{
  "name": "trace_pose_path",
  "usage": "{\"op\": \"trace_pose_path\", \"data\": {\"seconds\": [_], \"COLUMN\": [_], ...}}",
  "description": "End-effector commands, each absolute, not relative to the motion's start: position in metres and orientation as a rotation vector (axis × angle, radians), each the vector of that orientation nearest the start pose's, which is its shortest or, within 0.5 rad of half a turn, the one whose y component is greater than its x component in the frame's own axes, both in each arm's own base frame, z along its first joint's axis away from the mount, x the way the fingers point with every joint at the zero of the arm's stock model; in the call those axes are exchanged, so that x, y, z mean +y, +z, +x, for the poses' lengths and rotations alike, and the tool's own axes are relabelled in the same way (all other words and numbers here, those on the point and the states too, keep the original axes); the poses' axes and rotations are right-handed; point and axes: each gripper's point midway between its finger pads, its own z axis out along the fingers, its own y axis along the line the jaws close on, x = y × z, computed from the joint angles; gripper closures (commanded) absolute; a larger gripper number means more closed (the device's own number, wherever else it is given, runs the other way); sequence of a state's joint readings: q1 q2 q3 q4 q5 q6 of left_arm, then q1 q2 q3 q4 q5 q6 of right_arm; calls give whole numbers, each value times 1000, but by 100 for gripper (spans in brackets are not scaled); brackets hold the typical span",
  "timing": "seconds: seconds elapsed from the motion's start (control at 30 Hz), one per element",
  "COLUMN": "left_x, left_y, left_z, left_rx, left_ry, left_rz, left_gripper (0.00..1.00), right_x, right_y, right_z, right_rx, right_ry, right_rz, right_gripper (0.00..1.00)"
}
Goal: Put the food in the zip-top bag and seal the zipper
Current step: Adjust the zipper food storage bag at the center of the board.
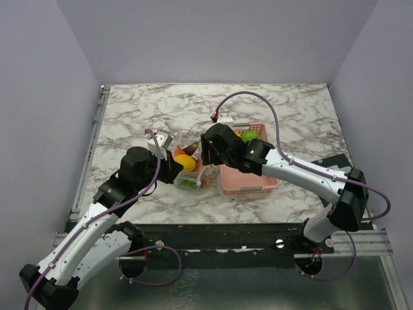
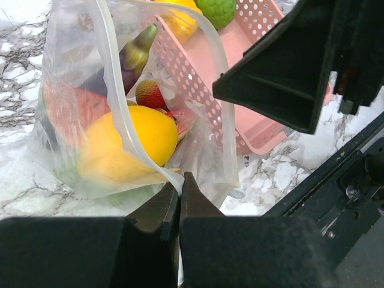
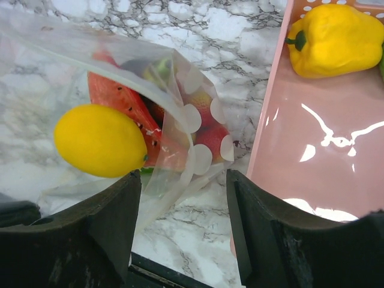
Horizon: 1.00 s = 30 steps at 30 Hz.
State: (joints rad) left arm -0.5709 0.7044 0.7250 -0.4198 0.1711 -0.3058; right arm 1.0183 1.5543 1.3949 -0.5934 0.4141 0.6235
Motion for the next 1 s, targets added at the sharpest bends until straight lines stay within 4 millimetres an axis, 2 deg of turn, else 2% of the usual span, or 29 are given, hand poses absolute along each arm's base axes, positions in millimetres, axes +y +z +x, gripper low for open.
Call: {"op": "trace_pose_path", "data": {"seconds": [0.0, 0.3, 0.37, 0.53, 0.73, 0.97], "left_x": [-186, -186, -186, -186, -182, -174], "left_y": [234, 233, 233, 233, 244, 280], "left_z": [208, 208, 208, 208, 211, 208], "left_rx": [1937, 1938, 1938, 1940, 1912, 1873], "left_ry": [-757, -757, -758, -755, -737, -739], "left_rz": [385, 386, 387, 380, 361, 296], "left_gripper": [100, 100, 100, 100, 100, 100], "right_x": [344, 356, 358, 360, 356, 347], "right_y": [191, 181, 179, 184, 211, 256], "right_z": [273, 276, 275, 275, 275, 270], "right_rx": [2292, 2317, 2320, 2312, 2269, 2192], "right_ry": [471, 558, 570, 595, 612, 656], "right_rz": [-207, -193, -192, -178, -186, -204], "right_gripper": [38, 54, 63, 98, 99, 99]}}
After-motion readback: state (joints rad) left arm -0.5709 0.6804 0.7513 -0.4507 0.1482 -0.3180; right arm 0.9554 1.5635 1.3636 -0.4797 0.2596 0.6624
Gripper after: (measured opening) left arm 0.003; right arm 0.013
